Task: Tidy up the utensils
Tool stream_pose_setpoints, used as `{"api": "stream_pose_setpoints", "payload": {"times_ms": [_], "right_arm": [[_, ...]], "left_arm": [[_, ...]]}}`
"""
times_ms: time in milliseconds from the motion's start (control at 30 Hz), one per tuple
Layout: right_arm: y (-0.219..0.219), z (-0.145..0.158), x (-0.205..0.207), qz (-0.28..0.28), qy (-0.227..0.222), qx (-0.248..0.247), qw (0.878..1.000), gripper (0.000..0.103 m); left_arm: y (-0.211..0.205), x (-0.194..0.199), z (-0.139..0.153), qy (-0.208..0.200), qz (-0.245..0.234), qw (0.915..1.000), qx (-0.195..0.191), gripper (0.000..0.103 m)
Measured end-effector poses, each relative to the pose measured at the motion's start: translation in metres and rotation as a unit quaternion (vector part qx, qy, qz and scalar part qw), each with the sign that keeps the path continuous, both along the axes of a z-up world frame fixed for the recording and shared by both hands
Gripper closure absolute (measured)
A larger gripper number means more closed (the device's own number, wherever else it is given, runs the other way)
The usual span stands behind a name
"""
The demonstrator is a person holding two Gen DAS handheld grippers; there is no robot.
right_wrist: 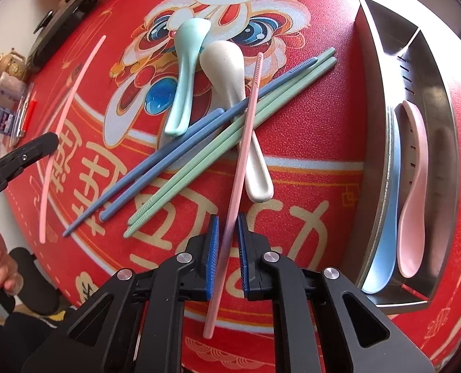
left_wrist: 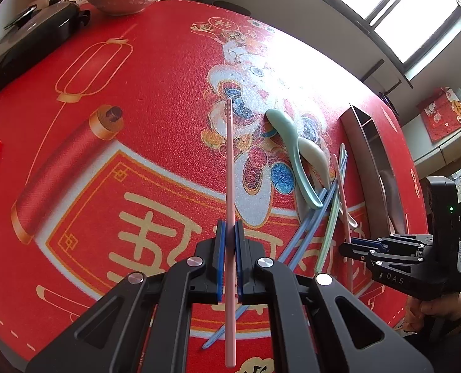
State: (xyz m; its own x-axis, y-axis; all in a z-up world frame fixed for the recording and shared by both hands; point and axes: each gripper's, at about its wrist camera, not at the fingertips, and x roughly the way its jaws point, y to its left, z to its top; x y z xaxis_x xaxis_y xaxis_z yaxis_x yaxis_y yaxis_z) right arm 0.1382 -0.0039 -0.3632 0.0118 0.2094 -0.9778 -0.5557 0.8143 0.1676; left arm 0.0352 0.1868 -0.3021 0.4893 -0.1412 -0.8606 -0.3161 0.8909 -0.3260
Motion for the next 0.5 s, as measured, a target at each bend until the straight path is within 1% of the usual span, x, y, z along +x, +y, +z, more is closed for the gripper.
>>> {"api": "stream_pose_setpoints", "payload": {"times_ms": [67, 267, 433, 500], "right_arm": [[-0.002, 0.001, 0.000, -0.006, 0.004, 0.009, 1.000, 0.097], [-0.013, 0.021, 0.014, -0.036, 0.005, 0.073, 0.997, 0.097], [-0.027, 0.034, 0.026, -0.070, 0.016, 0.132, 0.989, 0.097], [-0.033, 0.041, 0.030, -0.085, 0.011, 0.145, 0.986, 0.097]], "left_arm": [[0.000, 0.000, 0.001, -0.002, 0.000, 1.0000, -0.001, 0.097], [0.000, 0.000, 0.011, -0.012, 0.000, 0.9999, 0.000, 0.097], [-0.001, 0.002, 0.023, -0.024, -0.004, 0.9997, 0.003, 0.097], [-0.002, 0.004, 0.029, -0.030, -0.006, 0.9995, 0.006, 0.097]]}}
